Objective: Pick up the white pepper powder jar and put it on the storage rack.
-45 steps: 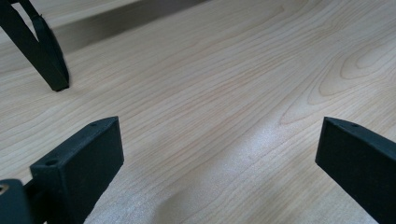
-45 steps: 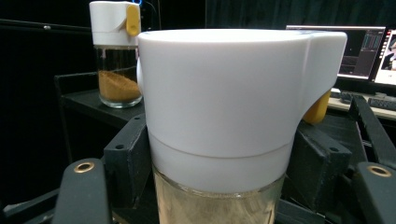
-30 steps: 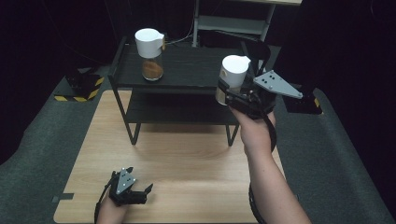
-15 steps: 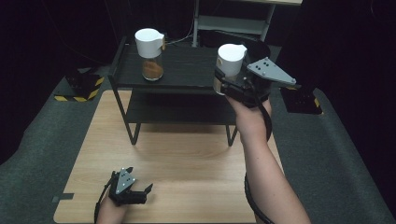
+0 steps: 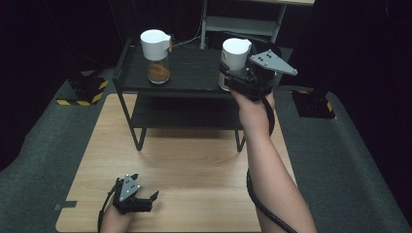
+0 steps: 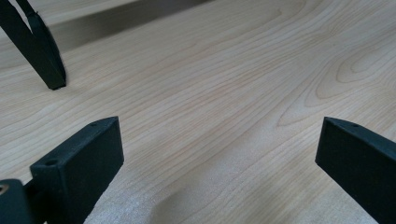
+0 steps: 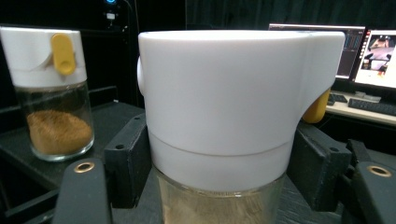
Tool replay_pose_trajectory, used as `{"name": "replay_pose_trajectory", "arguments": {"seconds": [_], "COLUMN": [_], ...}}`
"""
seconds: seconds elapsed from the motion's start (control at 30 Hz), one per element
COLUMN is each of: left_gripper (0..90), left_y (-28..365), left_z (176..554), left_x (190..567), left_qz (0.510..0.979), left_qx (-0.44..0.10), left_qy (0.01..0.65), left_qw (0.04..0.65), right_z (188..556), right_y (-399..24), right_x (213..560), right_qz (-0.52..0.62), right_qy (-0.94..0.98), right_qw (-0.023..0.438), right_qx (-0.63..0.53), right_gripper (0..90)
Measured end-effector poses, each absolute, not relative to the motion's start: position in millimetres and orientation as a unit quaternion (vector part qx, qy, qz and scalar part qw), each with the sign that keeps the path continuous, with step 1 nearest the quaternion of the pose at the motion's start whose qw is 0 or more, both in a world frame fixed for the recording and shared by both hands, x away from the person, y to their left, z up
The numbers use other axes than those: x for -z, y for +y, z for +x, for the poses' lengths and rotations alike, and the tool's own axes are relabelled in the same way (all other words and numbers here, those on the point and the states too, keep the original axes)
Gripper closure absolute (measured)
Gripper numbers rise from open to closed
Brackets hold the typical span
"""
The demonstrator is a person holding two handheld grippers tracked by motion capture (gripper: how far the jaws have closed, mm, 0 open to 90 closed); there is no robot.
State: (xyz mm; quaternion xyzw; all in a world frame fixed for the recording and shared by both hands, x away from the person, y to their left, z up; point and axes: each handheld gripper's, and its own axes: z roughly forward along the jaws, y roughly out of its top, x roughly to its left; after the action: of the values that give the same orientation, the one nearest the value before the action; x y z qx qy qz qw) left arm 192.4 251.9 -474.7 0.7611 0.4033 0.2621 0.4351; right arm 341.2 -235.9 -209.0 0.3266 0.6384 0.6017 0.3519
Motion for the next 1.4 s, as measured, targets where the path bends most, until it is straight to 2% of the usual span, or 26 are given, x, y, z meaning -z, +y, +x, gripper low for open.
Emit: {"name": "replay_pose_trajectory", "arguments": {"seconds": [0.43, 1.13, 1.27, 1.4], "left_gripper": [1.2, 1.2, 1.2, 1.2], "left_y": [254, 254, 254, 254], "left_z": [193, 194, 194, 194], "left_x": [475, 475, 475, 474], "left_qz": [0.759, 0.761, 0.761, 0.761], "left_qx": [-0.257, -0.256, -0.255, -0.255], "left_qy": [0.405, 0.403, 0.404, 0.404], "left_qw": [0.440, 0.439, 0.439, 0.438], "right_z": [361, 361, 358, 358], "right_y": [-226, -232, -229, -231], "right_x": [208, 212, 210, 212], "right_qz": [0.339, 0.339, 0.336, 0.338], "right_qy": [0.637, 0.634, 0.640, 0.636], "right_qw": [0.348, 0.344, 0.358, 0.350], "right_qx": [-0.599, -0.604, -0.592, -0.599], "right_gripper": [30.2, 29.4, 20.6, 14.6]}}
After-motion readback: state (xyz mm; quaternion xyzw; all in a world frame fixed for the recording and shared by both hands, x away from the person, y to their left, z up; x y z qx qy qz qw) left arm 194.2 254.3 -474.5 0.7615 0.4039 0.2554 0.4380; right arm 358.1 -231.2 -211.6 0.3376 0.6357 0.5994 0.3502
